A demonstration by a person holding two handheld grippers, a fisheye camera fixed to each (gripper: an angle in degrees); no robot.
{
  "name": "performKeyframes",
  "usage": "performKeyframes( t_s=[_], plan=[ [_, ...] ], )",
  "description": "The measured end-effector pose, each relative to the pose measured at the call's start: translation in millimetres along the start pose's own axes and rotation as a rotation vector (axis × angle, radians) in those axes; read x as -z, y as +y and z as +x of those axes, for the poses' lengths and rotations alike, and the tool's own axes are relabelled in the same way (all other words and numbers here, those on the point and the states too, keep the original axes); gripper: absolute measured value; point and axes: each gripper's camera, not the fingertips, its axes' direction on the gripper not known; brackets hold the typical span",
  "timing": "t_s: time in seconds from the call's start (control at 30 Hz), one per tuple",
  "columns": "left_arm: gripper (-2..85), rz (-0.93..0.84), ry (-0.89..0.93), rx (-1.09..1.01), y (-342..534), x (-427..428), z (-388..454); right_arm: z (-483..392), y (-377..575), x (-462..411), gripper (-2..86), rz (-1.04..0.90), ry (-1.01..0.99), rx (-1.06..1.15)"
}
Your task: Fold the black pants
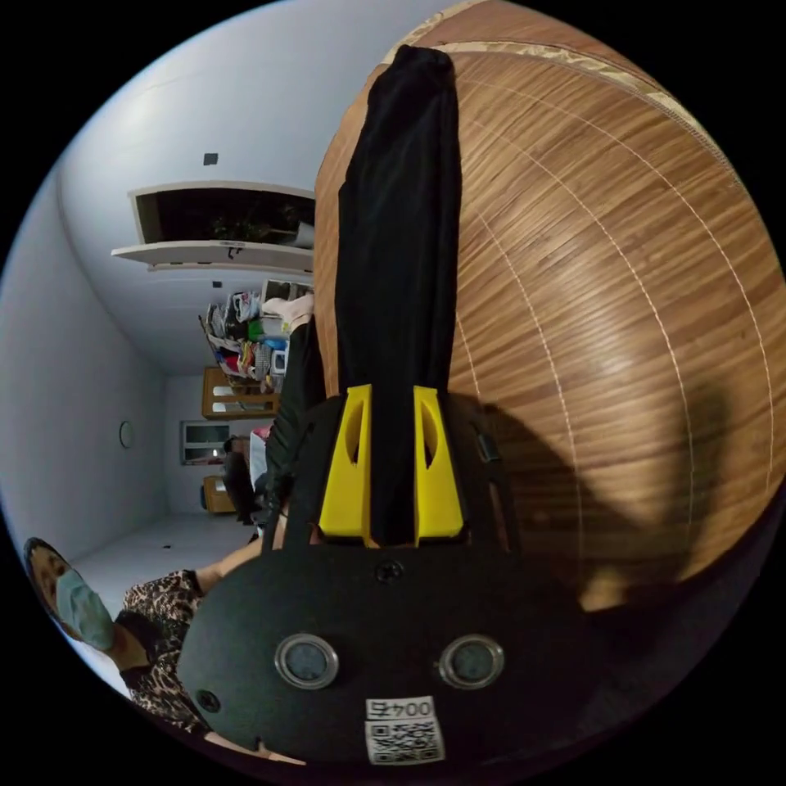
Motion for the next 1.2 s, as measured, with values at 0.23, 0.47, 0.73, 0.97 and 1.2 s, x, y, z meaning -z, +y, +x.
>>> performKeyframes(
  t_s=[0.23,0.47,0.73,0.97,1.2],
  plan=[
    [1.4,0.015,0.059,0.035,7,-2,-5,29,-10,-13,7.9,0.035,-0.082,-0.008],
    [1.3,0.016,0.075,0.049,7,-3,-8,20,-20,-13,7.0,0.01,-0.024,0.03],
    [1.3,0.016,0.063,0.042,4,-5,-10,-13,-28,-25,2.1,-0.006,0.095,0.132],
    [1.2,0.015,0.071,0.044,-3,-8,-17,-52,-23,-25,2.6,0.064,0.407,0.273],
    [1.1,0.016,0.076,0.045,-14,-12,-28,-69,-9,-13,7.8,0.121,0.303,0.257]
  ],
)
